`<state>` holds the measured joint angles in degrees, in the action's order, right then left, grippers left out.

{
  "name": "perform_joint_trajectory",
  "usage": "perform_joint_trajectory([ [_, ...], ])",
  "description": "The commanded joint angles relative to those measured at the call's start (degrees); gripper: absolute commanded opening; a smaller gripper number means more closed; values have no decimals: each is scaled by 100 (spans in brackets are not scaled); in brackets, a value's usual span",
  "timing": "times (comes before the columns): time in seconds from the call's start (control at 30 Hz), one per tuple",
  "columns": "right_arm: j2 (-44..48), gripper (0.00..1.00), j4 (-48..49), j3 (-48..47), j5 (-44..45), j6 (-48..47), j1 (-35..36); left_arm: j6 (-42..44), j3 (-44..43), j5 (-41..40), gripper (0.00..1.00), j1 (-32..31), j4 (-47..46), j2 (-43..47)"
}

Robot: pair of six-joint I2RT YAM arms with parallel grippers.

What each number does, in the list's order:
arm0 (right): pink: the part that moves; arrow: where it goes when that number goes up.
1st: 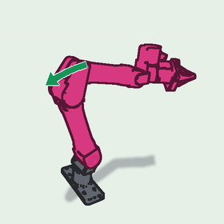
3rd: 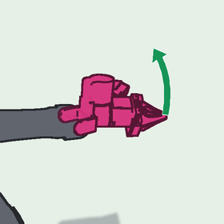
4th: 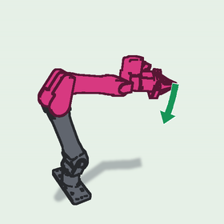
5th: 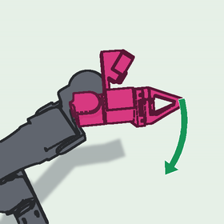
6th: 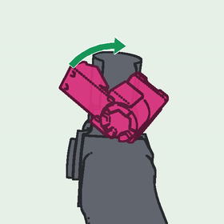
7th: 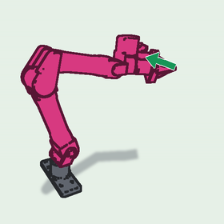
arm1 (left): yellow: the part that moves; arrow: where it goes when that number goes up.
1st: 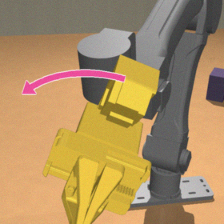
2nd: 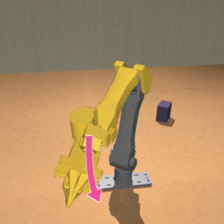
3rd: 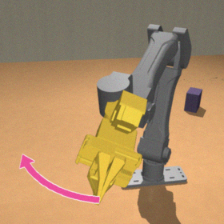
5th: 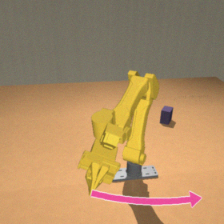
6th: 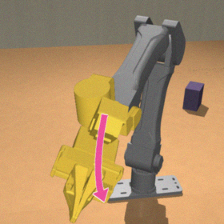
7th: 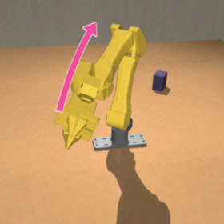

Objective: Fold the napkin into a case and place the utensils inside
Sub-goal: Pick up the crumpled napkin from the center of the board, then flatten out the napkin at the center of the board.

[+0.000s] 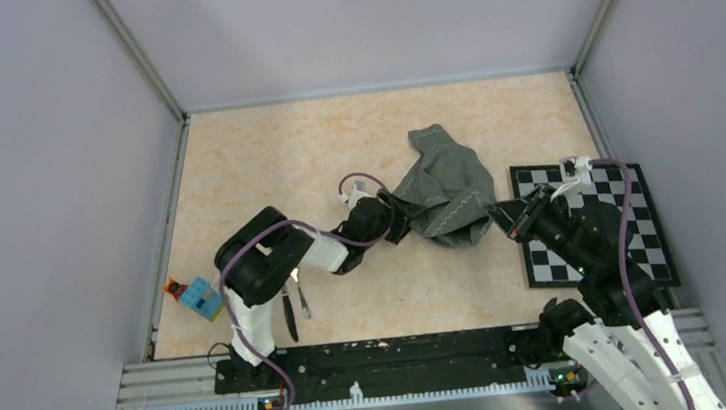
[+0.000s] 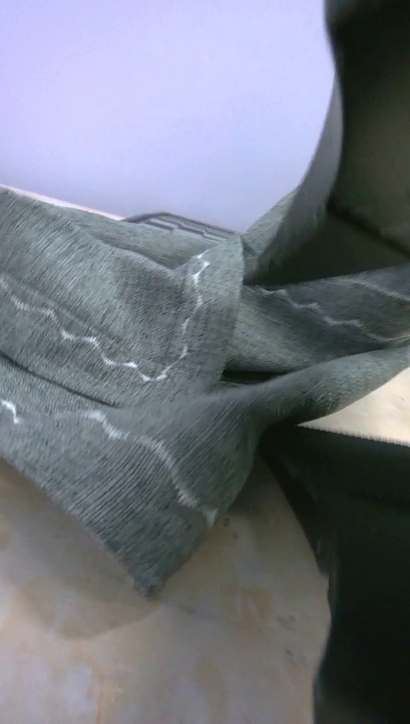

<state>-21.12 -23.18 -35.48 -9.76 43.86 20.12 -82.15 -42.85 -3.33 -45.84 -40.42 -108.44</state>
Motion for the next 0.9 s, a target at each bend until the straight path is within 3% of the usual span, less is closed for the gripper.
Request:
perform_joint_trajectory([
  [0.0,-206,0,48,-537,-149,-222,36,-201,-170,53,57,47,21,-757],
  [0.17,-360,0,-126,-863,36,-529,36,401,-181,543,10,362,-310,-467],
  [0.23,-450,0,-156,-1032,103,-636,34,1002,-62,493,0,476,59,205],
  [0.43,-914,0,-218,-1847,80,-754,39,3284,-597,-557,0,395,3046,3588],
  [0.53,-1162,0,-179,-2456,98,-695,38,3955,-1091,-457,0,358,3833,4792],
  [0.77,-1768,0,-8,-3837,-63,-463,38,4530,-2702,39,0,355,5551,5896],
  [0.87,-1834,0,427,-4240,-646,-440,36,4719,-3211,285,0,357,5789,6170],
])
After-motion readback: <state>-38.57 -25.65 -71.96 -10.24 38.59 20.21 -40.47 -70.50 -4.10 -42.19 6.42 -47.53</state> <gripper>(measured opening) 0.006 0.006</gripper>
